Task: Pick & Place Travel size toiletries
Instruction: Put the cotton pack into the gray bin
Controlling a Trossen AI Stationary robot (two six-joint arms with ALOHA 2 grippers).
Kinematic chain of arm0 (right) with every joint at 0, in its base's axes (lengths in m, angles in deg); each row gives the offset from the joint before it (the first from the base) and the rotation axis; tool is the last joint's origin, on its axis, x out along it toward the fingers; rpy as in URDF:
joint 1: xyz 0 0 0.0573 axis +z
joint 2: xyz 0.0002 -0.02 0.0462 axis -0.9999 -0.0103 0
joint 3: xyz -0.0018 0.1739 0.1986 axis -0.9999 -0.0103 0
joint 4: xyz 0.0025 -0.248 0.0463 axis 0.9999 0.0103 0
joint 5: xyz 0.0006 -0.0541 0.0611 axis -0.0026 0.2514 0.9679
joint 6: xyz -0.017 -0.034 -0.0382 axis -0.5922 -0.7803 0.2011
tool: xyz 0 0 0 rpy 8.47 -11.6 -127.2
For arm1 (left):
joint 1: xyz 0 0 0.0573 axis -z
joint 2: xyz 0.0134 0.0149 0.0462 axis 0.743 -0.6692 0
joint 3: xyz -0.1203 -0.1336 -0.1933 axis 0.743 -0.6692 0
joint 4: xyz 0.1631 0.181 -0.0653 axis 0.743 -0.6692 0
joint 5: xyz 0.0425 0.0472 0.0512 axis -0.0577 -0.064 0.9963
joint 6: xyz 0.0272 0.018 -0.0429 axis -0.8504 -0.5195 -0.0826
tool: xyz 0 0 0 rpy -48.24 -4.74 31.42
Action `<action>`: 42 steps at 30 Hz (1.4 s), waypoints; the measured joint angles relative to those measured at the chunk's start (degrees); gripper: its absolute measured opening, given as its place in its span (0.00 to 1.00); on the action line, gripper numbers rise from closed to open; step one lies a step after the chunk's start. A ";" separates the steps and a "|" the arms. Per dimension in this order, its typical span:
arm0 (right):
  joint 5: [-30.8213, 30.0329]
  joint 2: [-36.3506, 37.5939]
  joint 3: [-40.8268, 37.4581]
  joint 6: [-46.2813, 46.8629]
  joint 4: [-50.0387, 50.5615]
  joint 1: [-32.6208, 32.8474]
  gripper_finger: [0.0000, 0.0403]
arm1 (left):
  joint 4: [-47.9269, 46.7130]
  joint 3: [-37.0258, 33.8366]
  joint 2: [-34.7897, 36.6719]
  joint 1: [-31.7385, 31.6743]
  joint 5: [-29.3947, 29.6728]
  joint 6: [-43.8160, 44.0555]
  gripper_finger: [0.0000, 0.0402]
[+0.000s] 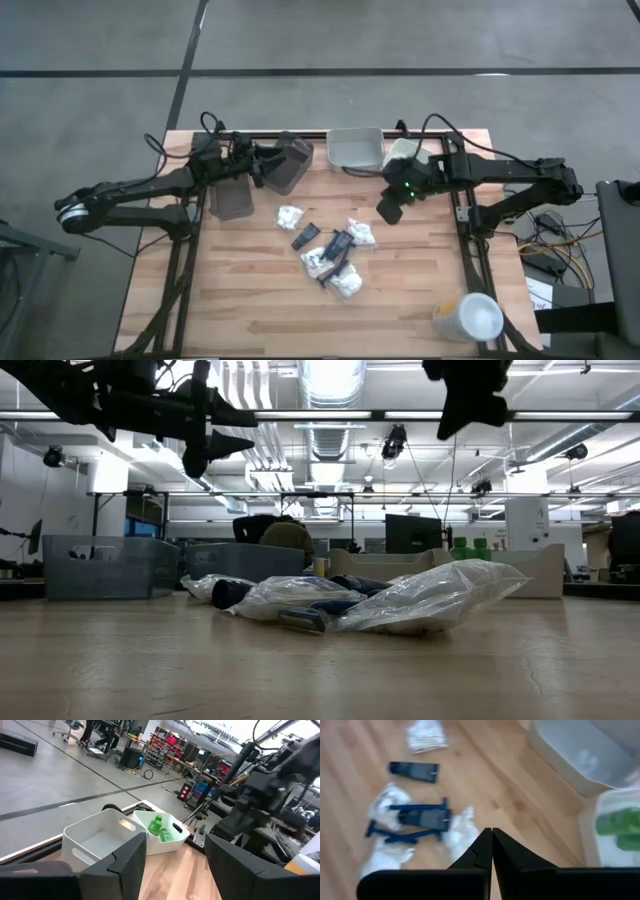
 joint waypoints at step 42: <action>4.60 -29.07 2.20 -19.56 -4.41 6.40 0.44 | -23.38 -21.76 38.58 19.35 4.81 -23.91 0.06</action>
